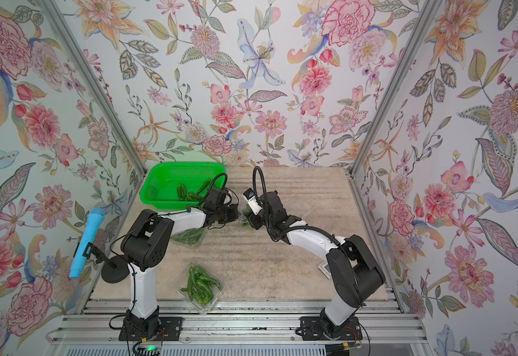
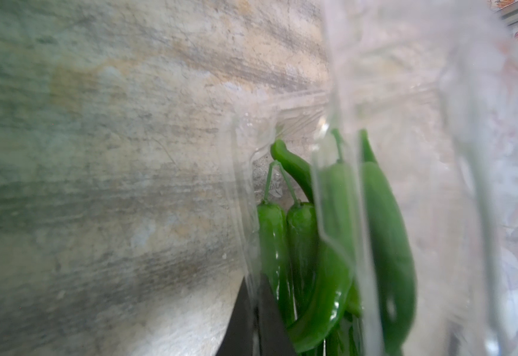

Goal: Take small green peppers out of containers
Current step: Open the packing box at the center of the board.

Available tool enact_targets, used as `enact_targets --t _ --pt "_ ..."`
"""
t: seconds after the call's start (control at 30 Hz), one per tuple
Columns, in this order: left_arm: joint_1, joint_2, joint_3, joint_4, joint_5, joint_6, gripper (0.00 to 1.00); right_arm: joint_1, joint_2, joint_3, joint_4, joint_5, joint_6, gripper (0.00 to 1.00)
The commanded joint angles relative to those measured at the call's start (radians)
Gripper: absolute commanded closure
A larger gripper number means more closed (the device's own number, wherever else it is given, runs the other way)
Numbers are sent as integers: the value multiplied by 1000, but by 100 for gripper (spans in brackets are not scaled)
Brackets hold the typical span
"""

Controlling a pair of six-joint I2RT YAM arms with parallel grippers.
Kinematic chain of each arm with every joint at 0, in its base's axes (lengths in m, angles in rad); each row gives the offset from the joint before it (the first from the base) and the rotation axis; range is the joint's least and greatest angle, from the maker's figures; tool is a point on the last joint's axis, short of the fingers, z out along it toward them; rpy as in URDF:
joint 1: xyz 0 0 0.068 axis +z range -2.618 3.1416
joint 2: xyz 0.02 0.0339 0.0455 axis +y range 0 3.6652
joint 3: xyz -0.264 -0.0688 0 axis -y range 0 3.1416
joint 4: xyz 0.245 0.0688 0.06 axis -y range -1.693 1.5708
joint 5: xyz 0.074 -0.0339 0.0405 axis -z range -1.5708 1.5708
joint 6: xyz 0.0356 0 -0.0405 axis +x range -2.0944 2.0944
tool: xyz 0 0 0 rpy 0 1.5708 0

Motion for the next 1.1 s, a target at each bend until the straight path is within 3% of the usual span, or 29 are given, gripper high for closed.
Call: enact_targets --t 0.0,0.07,0.17,0.4,1.07 --pt "0 -43 -5 -40 -12 16 94 46 -36 -42 -1 6 -75 26" --pt "-1 -53 -5 -38 -10 13 94 68 -41 -38 -29 25 -91 19" --pt "-2 -64 1 -44 -8 16 93 91 -45 -47 -23 69 -105 17" --pt "-3 -89 -12 -44 1 13 93 120 36 -20 19 231 -156 17" --pt "0 -79 -25 -73 -8 38 92 101 98 -28 218 452 -185 18"
